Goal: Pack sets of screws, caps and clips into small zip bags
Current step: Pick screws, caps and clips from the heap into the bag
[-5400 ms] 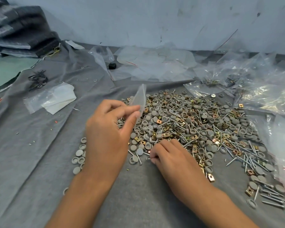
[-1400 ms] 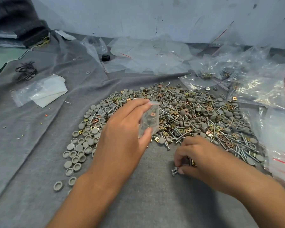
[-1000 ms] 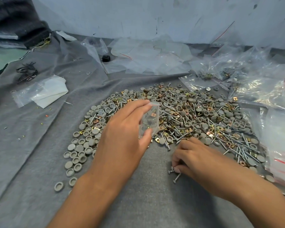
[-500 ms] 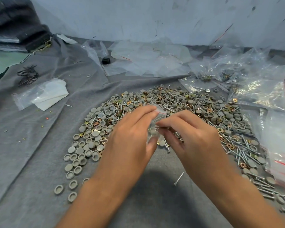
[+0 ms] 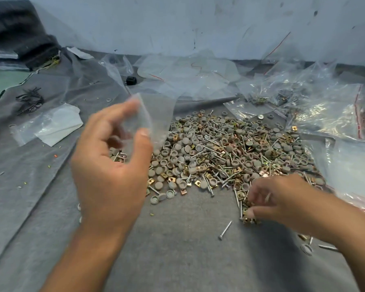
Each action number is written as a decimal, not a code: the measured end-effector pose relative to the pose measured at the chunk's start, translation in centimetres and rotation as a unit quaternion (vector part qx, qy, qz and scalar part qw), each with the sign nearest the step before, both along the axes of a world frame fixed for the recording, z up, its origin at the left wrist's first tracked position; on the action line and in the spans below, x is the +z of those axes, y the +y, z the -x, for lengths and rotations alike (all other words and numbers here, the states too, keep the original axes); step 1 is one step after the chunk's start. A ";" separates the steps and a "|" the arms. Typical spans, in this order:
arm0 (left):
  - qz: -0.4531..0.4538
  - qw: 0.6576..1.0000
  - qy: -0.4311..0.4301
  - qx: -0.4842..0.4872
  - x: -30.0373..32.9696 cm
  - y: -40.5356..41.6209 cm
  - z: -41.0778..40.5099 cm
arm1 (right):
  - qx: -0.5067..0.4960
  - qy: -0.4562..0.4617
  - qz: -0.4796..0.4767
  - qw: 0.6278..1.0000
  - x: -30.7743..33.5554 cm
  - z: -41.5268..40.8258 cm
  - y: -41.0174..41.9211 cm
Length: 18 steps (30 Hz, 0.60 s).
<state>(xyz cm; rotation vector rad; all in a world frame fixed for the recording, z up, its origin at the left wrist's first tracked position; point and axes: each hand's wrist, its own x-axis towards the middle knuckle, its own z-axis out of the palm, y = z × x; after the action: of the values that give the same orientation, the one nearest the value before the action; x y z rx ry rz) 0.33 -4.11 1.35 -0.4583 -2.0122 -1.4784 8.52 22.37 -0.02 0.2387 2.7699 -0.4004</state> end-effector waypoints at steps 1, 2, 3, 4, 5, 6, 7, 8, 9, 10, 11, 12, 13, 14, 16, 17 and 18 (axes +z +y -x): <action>-0.020 1.000 0.003 -0.007 0.0 0.0 -0.1 | -0.001 -0.015 -0.012 1.000 -0.3 -0.1 -0.3; -0.019 0.999 -0.008 -0.025 -0.1 0.2 -0.2 | -0.002 -0.016 -0.030 0.999 -0.4 -0.1 -0.5; -0.001 0.998 -0.026 -0.049 -0.2 0.5 -0.3 | 0.001 -0.011 -0.051 0.999 -0.5 -0.1 -0.9; 0.025 0.996 -0.041 -0.071 -0.4 0.7 -0.4 | 0.005 -0.007 -0.068 0.998 -0.4 -0.1 -1.1; 0.049 0.994 -0.050 -0.088 -0.5 0.9 -0.4 | 0.009 -0.003 -0.079 0.997 -0.3 -0.1 -1.2; 0.065 0.991 -0.056 -0.104 -0.7 1.0 -0.4 | 0.013 0.000 -0.084 0.996 -0.1 -0.1 -1.3; 0.073 0.987 -0.069 -0.122 -0.8 1.1 -0.4 | 0.017 0.002 -0.086 0.996 -0.1 -0.1 -1.5; 0.078 0.982 -0.090 -0.144 -0.9 1.1 -0.3 | 0.020 0.002 -0.087 0.996 0.0 -0.2 -1.6; 0.087 0.976 -0.114 -0.165 -1.1 1.1 -0.1 | 0.025 -0.001 -0.088 0.996 0.0 -0.2 -1.7; 0.100 0.968 -0.135 -0.185 -1.3 1.1 0.0 | 0.033 -0.004 -0.091 0.995 0.0 -0.3 -1.9; 0.116 0.961 -0.150 -0.199 -1.4 1.1 0.0 | 0.042 -0.008 -0.095 0.995 0.0 -0.3 -2.0; 0.133 0.957 -0.157 -0.206 -1.6 1.2 0.0 | 0.049 -0.010 -0.100 0.994 0.0 -0.3 -2.1; 0.150 0.954 -0.157 -0.205 -1.6 1.3 0.0 | 0.053 -0.007 -0.106 0.993 0.0 -0.3 -2.2; 0.167 0.955 -0.149 -0.197 -1.7 1.4 -0.1 | 0.055 -0.001 -0.110 0.992 -0.1 -0.3 -2.3; 0.199 0.955 -0.128 -0.180 -1.7 1.8 -0.4 | 0.054 0.019 -0.110 0.992 -0.3 -0.2 -2.4; 0.216 0.953 -0.120 -0.175 -1.7 1.9 -0.6 | 0.051 0.028 -0.107 0.993 -0.4 -0.2 -2.5; 0.232 0.950 -0.115 -0.172 -1.7 2.1 -0.8 | 0.049 0.036 -0.105 0.993 -0.5 -0.2 -2.5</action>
<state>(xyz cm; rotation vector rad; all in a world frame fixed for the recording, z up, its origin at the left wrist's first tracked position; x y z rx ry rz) 1.13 -2.02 -0.40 -0.9043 -2.5828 -1.2833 8.76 19.90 -0.48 0.1406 2.8811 -0.0945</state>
